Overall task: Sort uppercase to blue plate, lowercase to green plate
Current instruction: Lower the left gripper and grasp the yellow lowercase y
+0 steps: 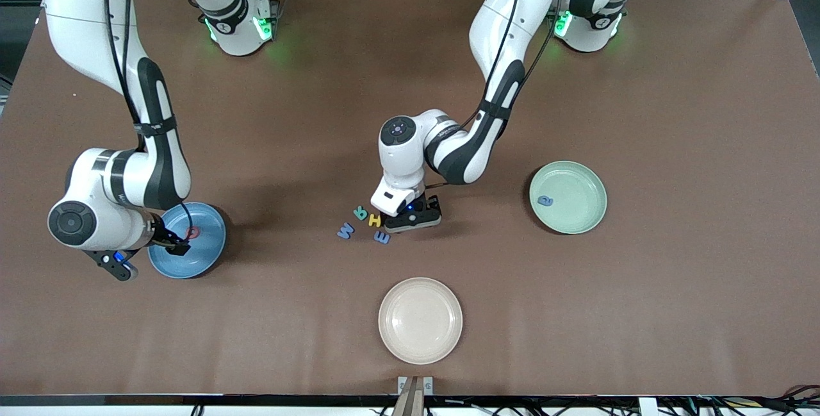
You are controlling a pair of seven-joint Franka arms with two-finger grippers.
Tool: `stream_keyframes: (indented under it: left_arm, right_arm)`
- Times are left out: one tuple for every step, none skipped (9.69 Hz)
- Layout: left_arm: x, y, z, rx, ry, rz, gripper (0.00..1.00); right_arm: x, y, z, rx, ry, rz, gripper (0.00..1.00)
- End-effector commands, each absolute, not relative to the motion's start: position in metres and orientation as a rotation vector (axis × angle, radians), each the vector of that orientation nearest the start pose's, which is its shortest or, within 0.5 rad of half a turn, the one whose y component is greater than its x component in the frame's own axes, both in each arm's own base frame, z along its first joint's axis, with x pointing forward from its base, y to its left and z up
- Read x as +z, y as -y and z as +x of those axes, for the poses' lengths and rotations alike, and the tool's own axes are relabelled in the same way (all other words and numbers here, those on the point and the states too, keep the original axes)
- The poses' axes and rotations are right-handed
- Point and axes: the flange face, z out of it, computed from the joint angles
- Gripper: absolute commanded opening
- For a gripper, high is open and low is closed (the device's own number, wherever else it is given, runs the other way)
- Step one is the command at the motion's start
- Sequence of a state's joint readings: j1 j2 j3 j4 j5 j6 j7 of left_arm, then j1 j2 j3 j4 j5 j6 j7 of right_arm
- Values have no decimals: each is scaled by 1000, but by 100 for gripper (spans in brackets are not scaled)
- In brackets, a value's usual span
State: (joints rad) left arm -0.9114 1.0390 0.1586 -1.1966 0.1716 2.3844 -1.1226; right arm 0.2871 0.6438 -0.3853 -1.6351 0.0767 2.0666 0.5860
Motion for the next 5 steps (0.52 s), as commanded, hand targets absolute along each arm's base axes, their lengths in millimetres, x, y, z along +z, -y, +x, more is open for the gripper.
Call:
stream_keyframes:
  left_arm:
    - [166, 556, 536, -424, 285, -3057, 92]
    - [165, 557, 534, -407, 284, -3050, 86]
    - [167, 557, 534, -404, 282, -3049, 82]
    - [167, 558, 534, -405, 279, -3050, 79]
    - [167, 557, 535, -405, 279, -3050, 77]
  right_arm:
    - [256, 32, 663, 201, -1086, -3159, 100]
    - [256, 32, 663, 203, -1086, -3159, 100]
    - [256, 33, 663, 203, -1090, -3158, 100]
    - [256, 33, 663, 204, -1089, -3158, 100]
    - [256, 33, 663, 204, -1089, -3158, 100]
